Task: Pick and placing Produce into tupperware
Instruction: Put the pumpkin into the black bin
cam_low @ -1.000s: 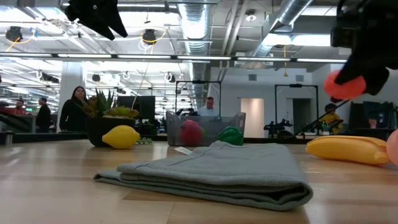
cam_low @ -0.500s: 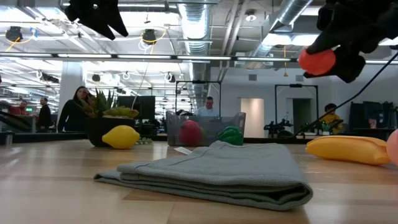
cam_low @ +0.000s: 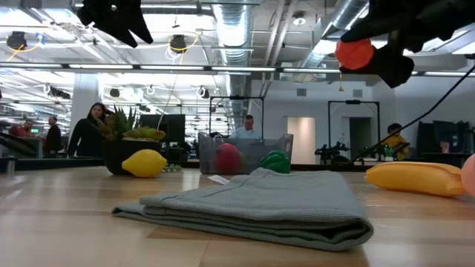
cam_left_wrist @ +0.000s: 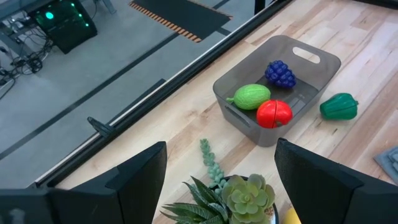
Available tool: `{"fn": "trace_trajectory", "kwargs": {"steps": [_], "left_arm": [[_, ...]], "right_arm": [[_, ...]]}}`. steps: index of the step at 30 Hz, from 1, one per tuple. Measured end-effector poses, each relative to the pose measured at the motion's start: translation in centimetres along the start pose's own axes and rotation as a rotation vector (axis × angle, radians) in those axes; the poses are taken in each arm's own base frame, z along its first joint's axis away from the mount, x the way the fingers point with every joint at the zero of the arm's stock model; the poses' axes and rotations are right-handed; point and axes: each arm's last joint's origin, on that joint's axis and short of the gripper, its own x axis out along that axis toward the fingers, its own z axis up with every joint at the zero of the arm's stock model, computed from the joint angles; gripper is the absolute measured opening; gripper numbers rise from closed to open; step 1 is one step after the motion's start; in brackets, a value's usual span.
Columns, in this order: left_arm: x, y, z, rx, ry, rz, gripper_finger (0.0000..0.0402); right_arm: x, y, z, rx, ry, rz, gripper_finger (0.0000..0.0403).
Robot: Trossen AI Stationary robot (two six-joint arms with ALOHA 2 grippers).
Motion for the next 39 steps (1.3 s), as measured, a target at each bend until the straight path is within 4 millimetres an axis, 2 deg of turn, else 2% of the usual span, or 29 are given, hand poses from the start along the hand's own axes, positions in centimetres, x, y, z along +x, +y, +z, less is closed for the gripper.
{"fn": "trace_trajectory", "kwargs": {"steps": [9, 18, 26, 39], "left_arm": [[0.0, 0.0, 0.0, 0.001, 0.0, 0.0, 0.0288], [0.0, 0.0, 0.0, 0.0, -0.001, 0.0, 0.0288], [0.0, 0.0, 0.0, -0.002, -0.003, -0.001, 0.0288], [0.0, 0.0, 0.0, -0.002, -0.003, 0.0, 0.0288]], "right_arm": [[0.3, -0.3, 1.2, -0.013, -0.087, 0.004, 0.0276], [1.1, -1.0, 1.9, -0.011, -0.099, 0.017, 0.0276], [3.0, -1.6, 2.3, -0.013, -0.11, 0.037, 0.0276], [6.9, -3.8, 2.7, 0.008, -0.115, 0.052, 0.0276]]}}
